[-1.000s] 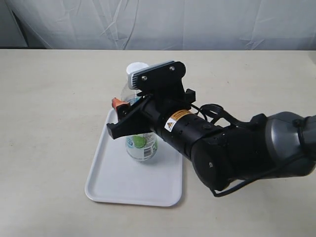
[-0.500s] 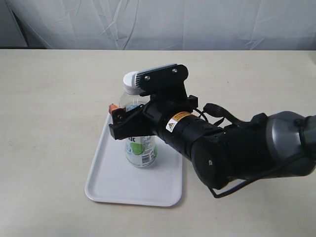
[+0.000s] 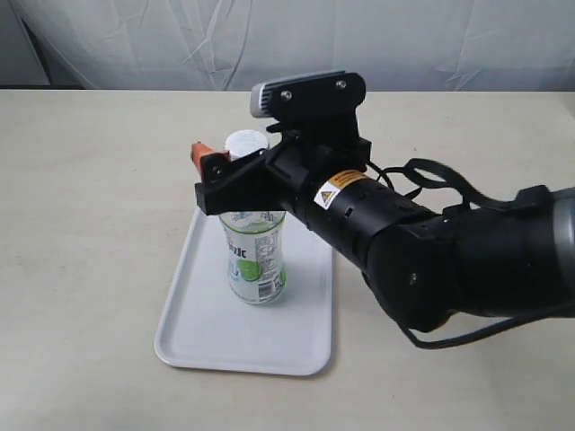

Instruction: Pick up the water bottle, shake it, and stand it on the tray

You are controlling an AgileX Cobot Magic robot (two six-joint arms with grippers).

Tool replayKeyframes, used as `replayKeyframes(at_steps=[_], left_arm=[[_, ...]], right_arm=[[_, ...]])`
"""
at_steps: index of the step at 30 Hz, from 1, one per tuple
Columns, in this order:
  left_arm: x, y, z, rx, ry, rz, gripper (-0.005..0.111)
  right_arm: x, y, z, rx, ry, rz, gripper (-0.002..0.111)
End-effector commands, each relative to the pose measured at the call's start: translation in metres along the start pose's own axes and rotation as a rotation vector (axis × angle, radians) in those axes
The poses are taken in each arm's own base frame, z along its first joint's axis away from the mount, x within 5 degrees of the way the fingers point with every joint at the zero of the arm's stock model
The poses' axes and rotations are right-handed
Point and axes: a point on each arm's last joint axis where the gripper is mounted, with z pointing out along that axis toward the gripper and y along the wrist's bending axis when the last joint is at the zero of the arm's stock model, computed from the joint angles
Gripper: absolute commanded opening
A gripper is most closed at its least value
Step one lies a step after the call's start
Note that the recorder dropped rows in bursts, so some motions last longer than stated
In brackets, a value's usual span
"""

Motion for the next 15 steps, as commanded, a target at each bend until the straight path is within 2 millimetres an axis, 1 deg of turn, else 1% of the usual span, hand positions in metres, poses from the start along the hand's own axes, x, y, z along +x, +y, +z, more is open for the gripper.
replayKeyframes(at_steps=[1,3,4,6,7,8,10,11,13,15], left_arm=[[0.000,0.000,0.000,-0.002,-0.007,-0.006,0.000],[0.000,0.000,0.000,-0.002,-0.007,-0.006,0.000],[0.000,0.000,0.000,-0.002,-0.007,-0.006,0.000],[0.000,0.000,0.000,-0.002,-0.007,-0.006,0.000],[0.000,0.000,0.000,-0.002,-0.007,-0.006,0.000],[0.000,0.000,0.000,-0.002,-0.007,-0.006,0.000],[0.000,0.000,0.000,-0.002,-0.007,-0.007,0.000],[0.000,0.000,0.000,-0.002,-0.007,-0.007,0.000],[0.000,0.000,0.000,-0.002,-0.007,-0.007,0.000],[0.000,0.000,0.000,-0.002,-0.007,-0.007,0.000]], right_arm=[[-0.024,0.001,-0.011,-0.018,-0.097,-0.003,0.095],[-0.035,0.001,-0.018,-0.023,-0.140,0.005,0.094],[-0.041,0.001,-0.022,-0.024,-0.162,0.011,0.091],[-0.052,-0.001,-0.029,-0.007,-0.199,0.009,0.078],[-0.059,-0.003,-0.035,0.013,-0.220,-0.030,0.062],[-0.064,-0.005,-0.039,0.027,-0.232,-0.061,0.050],[-0.075,-0.009,-0.050,0.072,-0.250,-0.131,0.012],[-0.079,-0.012,-0.054,0.093,-0.244,-0.147,0.000],[-0.085,-0.018,-0.066,0.138,-0.205,-0.159,0.003],[-0.089,-0.026,-0.076,0.176,-0.153,-0.147,0.002]])
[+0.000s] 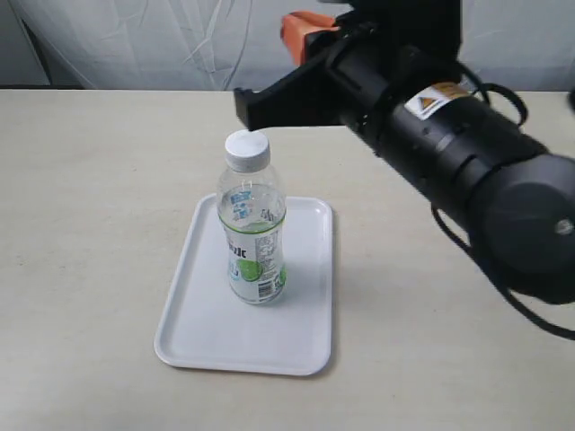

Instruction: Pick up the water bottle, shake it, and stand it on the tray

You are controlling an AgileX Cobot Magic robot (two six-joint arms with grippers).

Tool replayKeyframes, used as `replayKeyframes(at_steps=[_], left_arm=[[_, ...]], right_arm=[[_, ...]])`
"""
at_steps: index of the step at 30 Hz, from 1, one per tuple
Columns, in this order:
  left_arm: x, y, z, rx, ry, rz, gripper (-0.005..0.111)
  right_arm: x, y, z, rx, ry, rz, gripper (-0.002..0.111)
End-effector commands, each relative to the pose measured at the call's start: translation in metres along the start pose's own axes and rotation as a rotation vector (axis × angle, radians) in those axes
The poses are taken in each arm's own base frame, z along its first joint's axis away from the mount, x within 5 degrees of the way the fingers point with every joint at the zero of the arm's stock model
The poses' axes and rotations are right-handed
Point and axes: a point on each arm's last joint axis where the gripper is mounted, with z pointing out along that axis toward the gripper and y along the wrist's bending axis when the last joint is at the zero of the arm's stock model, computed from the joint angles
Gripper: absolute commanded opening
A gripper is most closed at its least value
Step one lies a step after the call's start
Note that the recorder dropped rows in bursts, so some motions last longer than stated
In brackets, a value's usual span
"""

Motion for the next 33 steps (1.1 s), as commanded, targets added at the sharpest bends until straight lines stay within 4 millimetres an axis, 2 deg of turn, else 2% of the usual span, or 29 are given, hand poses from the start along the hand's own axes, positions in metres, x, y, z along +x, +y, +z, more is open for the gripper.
replayKeyframes(at_steps=[1,5,10,15,20,30,33], left_arm=[[0.000,0.000,0.000,-0.002,-0.007,-0.007,0.000],[0.000,0.000,0.000,-0.002,-0.007,-0.007,0.000],[0.000,0.000,0.000,-0.002,-0.007,-0.007,0.000],[0.000,0.000,0.000,-0.002,-0.007,-0.007,0.000],[0.000,0.000,0.000,-0.002,-0.007,-0.007,0.000],[0.000,0.000,0.000,-0.002,-0.007,-0.007,0.000],[0.000,0.000,0.000,-0.002,-0.007,-0.007,0.000]], right_arm=[[-0.014,-0.026,-0.021,0.122,0.113,-0.039,0.000],[-0.022,-0.060,-0.036,0.301,0.200,-0.131,-0.001],[-0.036,-0.103,-0.064,0.572,0.266,-0.233,-0.001],[-0.045,-0.124,-0.090,0.815,0.264,-0.188,-0.001],[-0.048,-0.133,-0.104,0.980,0.270,-0.183,-0.001],[-0.048,-0.132,-0.105,0.969,0.272,-0.167,-0.001],[-0.057,-0.137,-0.119,0.951,0.227,-0.139,-0.001]])
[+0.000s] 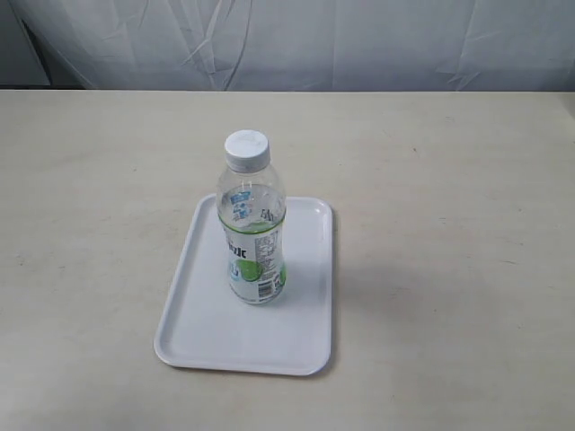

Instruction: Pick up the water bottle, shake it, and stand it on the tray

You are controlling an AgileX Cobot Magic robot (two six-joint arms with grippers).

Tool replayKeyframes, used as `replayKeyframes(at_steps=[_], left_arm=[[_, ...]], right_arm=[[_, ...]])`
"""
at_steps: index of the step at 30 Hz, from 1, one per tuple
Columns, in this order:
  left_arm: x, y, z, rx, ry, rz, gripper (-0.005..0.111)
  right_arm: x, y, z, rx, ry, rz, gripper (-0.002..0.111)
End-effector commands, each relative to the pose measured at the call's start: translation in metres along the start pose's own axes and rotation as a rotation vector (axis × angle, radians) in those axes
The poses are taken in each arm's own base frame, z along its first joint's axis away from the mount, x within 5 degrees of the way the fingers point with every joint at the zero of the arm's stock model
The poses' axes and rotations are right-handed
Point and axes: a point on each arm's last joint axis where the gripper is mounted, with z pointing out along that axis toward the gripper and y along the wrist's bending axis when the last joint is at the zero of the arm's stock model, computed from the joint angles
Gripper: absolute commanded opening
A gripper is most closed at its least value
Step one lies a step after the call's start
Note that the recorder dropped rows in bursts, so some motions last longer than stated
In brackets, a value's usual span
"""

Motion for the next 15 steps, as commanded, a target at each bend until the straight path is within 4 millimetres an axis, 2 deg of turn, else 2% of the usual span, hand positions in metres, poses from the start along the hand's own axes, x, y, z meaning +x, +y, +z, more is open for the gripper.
replayKeyframes(at_steps=[1,4,7,9,11,15], left_arm=[[0.000,0.000,0.000,-0.002,-0.007,-0.007,0.000],[0.000,0.000,0.000,-0.002,-0.007,-0.007,0.000],[0.000,0.000,0.000,-0.002,-0.007,-0.007,0.000],[0.000,0.000,0.000,-0.002,-0.007,-0.007,0.000],[0.000,0.000,0.000,-0.002,-0.007,-0.007,0.000],[0.000,0.000,0.000,-0.002,-0.007,-0.007,0.000]], right_arm=[[-0.009,-0.027,-0.008,-0.028,-0.047,0.101,-0.001],[-0.010,-0.055,-0.016,-0.138,-0.072,0.312,-0.001],[-0.004,-0.082,-0.036,-0.273,-0.234,0.392,-0.001],[0.008,-0.091,-0.052,-0.320,-0.332,0.396,-0.001],[0.026,-0.100,-0.066,-0.283,-0.387,0.398,-0.001],[0.060,-0.101,-0.076,-0.231,-0.403,0.434,-0.001]])
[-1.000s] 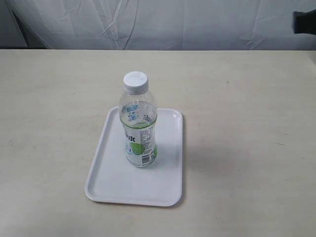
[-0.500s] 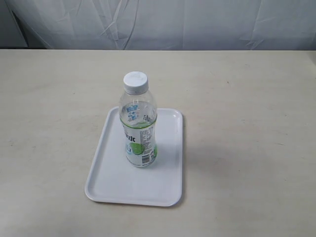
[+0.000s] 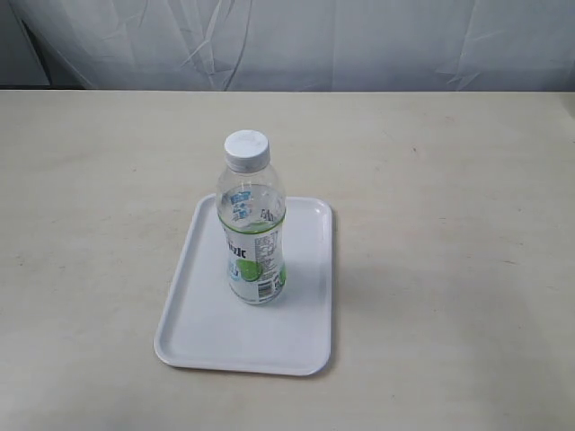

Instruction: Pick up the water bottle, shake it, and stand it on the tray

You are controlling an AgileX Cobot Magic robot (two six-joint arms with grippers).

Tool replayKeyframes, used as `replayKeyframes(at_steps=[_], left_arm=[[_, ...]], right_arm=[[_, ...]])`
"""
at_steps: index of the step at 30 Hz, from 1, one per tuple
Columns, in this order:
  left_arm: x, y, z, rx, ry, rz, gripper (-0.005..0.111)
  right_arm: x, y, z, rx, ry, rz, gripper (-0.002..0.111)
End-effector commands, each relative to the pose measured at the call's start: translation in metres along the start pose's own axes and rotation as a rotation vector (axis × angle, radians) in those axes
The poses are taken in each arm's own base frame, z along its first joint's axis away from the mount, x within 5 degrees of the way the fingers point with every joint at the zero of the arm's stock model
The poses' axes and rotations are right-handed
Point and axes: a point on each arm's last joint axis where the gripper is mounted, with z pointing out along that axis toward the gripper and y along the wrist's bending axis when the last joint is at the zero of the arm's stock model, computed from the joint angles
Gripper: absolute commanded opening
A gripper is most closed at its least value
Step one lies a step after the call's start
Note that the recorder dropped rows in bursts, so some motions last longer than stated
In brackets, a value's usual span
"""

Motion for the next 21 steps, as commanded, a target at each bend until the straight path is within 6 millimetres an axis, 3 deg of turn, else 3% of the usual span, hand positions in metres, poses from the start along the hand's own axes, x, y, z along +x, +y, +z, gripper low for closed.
replayKeyframes(at_steps=[1,5,10,16,21], left_arm=[[0.000,0.000,0.000,-0.002,-0.007,-0.007,0.000],[0.000,0.000,0.000,-0.002,-0.007,-0.007,0.000],[0.000,0.000,0.000,-0.002,-0.007,-0.007,0.000],[0.000,0.000,0.000,-0.002,-0.007,-0.007,0.000],[0.000,0.000,0.000,-0.002,-0.007,-0.007,0.000]], right_arm=[[0.028,-0.003,-0.021,-0.020,-0.025,0.019,-0.001],[0.056,0.003,-0.022,-0.109,0.040,0.054,-0.001],[0.077,0.016,-0.025,-0.267,0.156,-0.064,-0.001],[0.098,0.007,-0.032,-0.166,0.394,-0.028,-0.001],[0.103,0.000,-0.043,-0.089,0.447,-0.053,-0.001]])
